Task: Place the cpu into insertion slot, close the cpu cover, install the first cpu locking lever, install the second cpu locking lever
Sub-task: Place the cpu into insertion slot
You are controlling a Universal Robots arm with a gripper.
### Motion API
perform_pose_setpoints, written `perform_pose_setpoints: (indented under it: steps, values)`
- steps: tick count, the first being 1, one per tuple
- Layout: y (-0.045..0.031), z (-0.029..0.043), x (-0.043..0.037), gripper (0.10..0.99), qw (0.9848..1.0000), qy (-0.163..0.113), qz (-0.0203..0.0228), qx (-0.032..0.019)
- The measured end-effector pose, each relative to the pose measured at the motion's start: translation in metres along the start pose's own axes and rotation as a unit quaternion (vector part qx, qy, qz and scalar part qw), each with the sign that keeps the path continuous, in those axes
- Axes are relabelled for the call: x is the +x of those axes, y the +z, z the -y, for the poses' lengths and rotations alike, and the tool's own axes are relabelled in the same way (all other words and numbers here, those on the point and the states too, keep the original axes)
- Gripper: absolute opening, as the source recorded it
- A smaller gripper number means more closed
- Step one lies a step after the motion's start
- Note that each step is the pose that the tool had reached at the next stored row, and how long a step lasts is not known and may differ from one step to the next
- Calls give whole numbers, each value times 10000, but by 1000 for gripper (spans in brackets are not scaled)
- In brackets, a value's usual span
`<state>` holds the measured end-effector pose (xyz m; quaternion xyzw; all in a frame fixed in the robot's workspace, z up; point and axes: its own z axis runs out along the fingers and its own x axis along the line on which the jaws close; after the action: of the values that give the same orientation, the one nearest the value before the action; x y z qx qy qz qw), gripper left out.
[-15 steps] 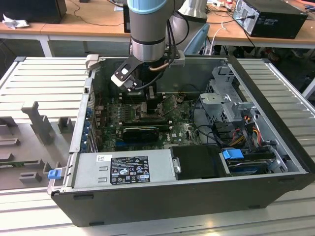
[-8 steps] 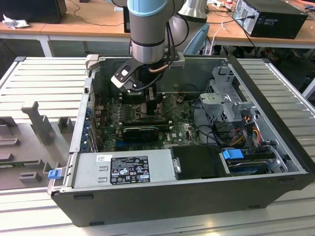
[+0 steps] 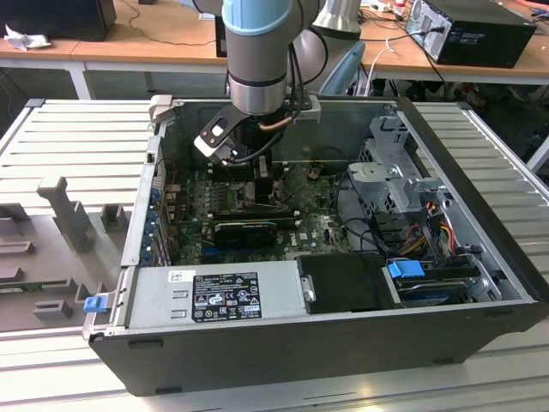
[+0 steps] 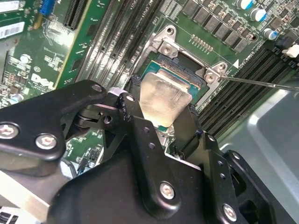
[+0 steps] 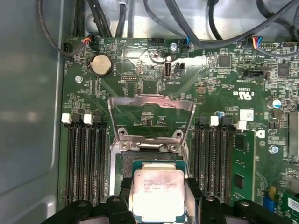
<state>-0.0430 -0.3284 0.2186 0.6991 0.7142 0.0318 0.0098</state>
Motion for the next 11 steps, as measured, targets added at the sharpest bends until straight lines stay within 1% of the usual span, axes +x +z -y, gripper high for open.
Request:
perform_pose_setpoints:
  steps: [2,5,11]
  values:
    - [15,1,13,529,10000,49,2,-2]
    - [59,2,32,529,9998,182,10,-6]
    - [128,7,32,529,9998,211,13,-6]
